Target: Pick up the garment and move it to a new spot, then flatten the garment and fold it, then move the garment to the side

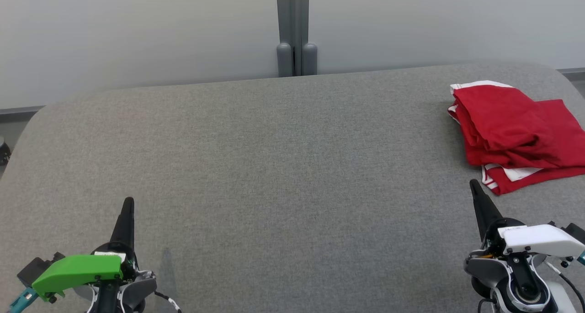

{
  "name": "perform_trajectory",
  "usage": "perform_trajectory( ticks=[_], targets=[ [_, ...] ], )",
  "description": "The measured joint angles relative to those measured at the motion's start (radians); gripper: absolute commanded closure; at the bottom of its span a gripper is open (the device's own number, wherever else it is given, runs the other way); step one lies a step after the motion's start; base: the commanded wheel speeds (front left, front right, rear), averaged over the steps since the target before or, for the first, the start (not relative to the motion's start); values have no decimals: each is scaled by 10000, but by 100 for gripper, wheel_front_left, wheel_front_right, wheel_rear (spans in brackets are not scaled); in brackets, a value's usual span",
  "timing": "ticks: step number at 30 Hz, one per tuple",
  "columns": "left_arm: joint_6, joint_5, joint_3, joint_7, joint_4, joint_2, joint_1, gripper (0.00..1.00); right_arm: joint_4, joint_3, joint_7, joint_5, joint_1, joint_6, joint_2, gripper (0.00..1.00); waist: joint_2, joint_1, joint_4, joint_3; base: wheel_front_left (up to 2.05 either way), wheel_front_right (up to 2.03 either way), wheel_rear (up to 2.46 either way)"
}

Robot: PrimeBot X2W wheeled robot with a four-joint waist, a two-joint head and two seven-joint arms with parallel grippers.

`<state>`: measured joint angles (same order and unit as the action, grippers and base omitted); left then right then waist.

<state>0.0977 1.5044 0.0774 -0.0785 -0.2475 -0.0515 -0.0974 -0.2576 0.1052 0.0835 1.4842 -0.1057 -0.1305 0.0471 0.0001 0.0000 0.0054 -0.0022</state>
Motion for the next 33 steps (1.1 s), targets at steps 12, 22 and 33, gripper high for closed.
perform_trajectory(
  ticks=[12, 22, 33],
  targets=[
    [119, 740, 217, -224, 86, -2, -65, 100, 13, 75, 211, 851, -31, 0, 6, 100, 0, 0, -37, 12, 0, 0, 0],
    [171, 1124, 316, -334, 123, -4, -87, 100, 25, 109, 309, 1244, -74, 0, 10, 100, 0, 0, -55, 18, 0, 0, 0],
    [171, 1124, 322, -334, 123, -4, -93, 100, 25, 109, 309, 1244, -76, 0, 10, 100, 0, 0, -55, 18, 0, 0, 0]
  ],
)
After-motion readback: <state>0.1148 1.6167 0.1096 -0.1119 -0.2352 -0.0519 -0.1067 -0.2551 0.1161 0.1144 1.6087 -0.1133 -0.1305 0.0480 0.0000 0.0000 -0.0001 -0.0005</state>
